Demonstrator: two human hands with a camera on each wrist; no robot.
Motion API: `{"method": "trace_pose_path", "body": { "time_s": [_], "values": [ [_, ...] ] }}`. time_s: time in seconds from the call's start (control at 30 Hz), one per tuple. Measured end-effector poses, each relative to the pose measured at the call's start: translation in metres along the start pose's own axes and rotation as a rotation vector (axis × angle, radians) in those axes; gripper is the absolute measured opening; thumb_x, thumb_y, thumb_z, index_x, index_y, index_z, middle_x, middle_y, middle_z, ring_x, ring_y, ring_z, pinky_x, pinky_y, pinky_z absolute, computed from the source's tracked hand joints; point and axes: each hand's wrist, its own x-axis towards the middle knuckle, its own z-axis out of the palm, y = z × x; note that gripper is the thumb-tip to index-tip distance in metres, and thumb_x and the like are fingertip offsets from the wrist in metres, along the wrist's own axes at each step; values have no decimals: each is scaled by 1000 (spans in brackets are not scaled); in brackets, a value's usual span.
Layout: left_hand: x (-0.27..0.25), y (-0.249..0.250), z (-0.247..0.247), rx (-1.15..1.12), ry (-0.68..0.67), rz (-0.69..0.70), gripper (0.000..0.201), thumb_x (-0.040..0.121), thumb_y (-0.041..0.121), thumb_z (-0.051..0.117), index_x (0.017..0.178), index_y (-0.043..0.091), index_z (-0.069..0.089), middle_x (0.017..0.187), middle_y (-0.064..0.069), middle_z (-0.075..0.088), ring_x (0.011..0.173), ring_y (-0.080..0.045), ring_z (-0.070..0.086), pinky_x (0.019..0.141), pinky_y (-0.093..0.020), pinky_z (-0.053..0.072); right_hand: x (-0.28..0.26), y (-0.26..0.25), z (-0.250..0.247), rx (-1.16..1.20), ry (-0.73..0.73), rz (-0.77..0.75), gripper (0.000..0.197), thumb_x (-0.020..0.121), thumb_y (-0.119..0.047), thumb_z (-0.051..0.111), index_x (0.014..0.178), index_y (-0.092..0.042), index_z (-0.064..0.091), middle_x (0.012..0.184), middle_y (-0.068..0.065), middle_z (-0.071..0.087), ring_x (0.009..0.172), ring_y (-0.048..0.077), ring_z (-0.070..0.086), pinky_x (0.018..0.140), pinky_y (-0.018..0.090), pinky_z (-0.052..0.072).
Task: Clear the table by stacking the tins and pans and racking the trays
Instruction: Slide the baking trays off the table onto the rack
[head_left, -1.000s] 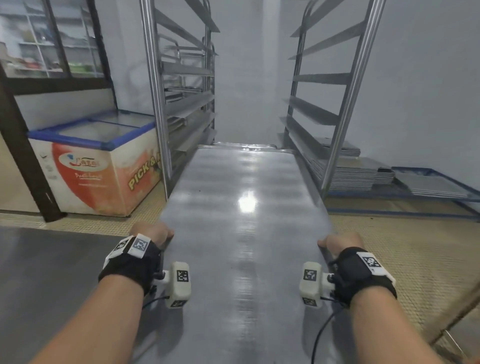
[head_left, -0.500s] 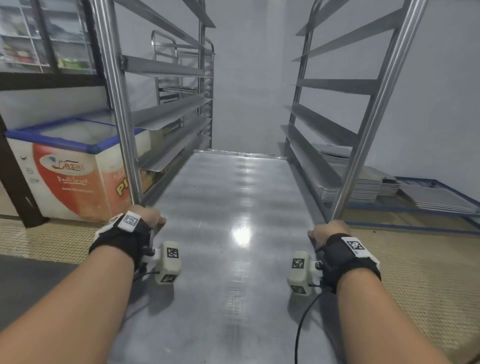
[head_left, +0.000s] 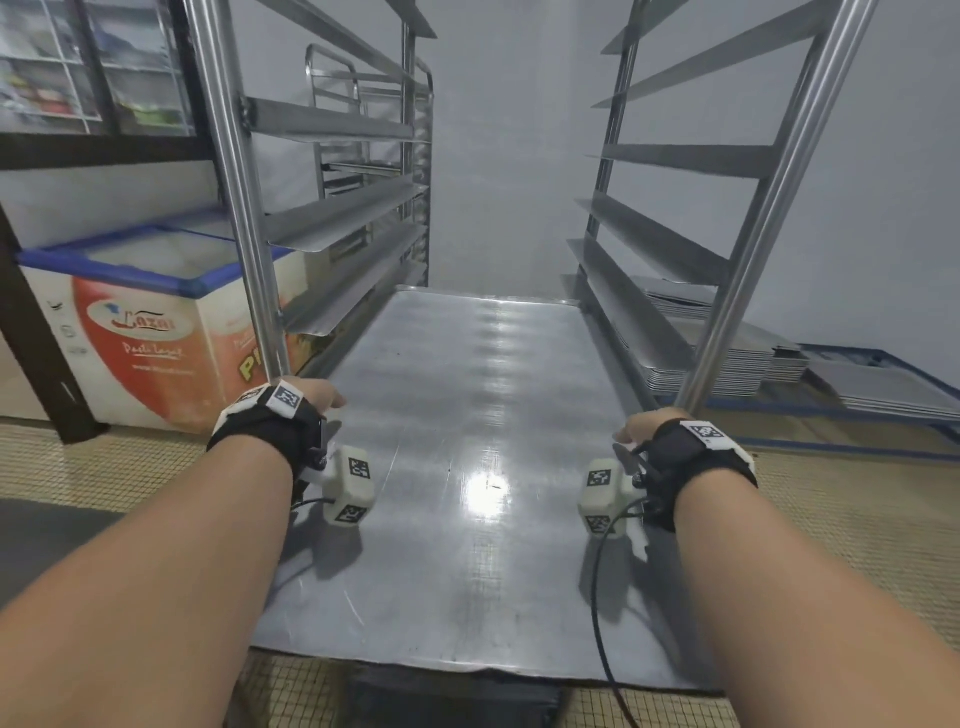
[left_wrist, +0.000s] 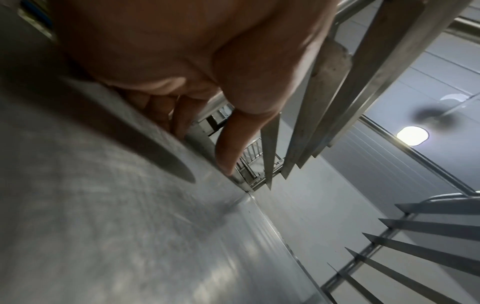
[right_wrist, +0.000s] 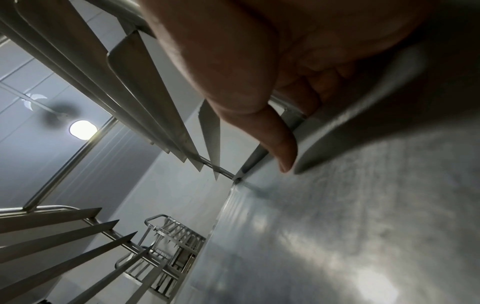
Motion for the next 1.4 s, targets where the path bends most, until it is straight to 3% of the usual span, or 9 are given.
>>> {"method": "trace_pose_path", "body": {
  "time_s": [0.07, 0.2, 0.3, 0.53, 0.67, 0.77, 1.0, 1.17, 1.4],
  "values": [
    [-2, -1, 0, -1, -9, -3, 58, 96, 17, 65, 146, -1, 40, 90, -15, 55, 66, -27, 52, 33, -20, 43, -10, -6, -4, 121, 24, 20, 32, 91, -25, 70, 111, -1, 62, 118, 13, 63, 107, 29, 62, 96, 36, 49],
    [-26, 0, 0, 130, -26, 100, 75, 91, 33, 70, 148, -2, 36, 146, -21, 47, 127, -37, 51, 99, -41, 42, -47, -20, -14, 222, 73, -4, 63, 86, -32, 74, 134, 1, 51, 129, 17, 59, 116, 35, 59, 100, 41, 48],
    [-56, -2, -4, 169, -75, 163, 77, 90, 36, 72, 147, -2, 37, 147, -21, 46, 131, -37, 50, 108, -41, 42, -78, -23, -13, 265, 36, -64, 64, 83, -33, 78, 131, 1, 54, 102, 14, 63, 89, 30, 63, 80, 39, 55],
    [-106, -21, -8, 262, -328, 277, 75, 84, 46, 75, 140, 3, 49, 120, -14, 65, 72, -26, 66, 47, -28, 51, -140, -15, 12, 65, -73, -194, 65, 77, -46, 80, 120, -3, 61, 94, 9, 67, 69, 24, 62, 69, 32, 50],
    [-119, -41, -1, 402, -339, 440, 65, 80, 55, 74, 124, 7, 67, 108, -6, 69, 96, -26, 68, 90, -41, 56, -172, -5, 25, -7, -81, -294, 71, 67, -61, 80, 111, -6, 70, 103, 8, 71, 83, 23, 68, 65, 28, 50],
    [-127, -60, -2, 482, -224, 560, 61, 82, 57, 72, 118, 8, 71, 110, -2, 69, 105, -24, 66, 88, -31, 48, -198, 5, 34, -50, -94, -378, 86, 60, -67, 81, 125, -12, 65, 120, 5, 68, 104, 22, 65, 84, 33, 51],
    [-138, -92, 3, 838, -480, 650, 119, 51, 60, 90, 151, 45, 27, 161, 12, 25, 145, -17, 30, 117, -44, 30, -223, 21, 83, -374, -164, -464, 120, 41, -56, 91, 144, -48, 31, 155, -14, 29, 144, 19, 27, 113, 60, 22],
    [-136, -86, 11, 945, -351, 775, 92, 57, 16, 90, 137, 38, 51, 135, 5, 54, 119, -21, 59, 90, -42, 58, -216, 15, 89, -437, -31, -505, 84, 63, -20, 81, 134, -45, 44, 149, -10, 39, 139, 21, 32, 108, 67, 20],
    [-106, -68, 24, 899, -219, 837, 82, 60, 13, 75, 130, 49, 53, 122, 11, 57, 106, -16, 64, 81, -35, 59, -183, -1, 76, -386, 3, -596, 54, 69, -16, 67, 118, -35, 58, 117, -17, 56, 118, 15, 48, 101, 64, 30]
  ]
}}
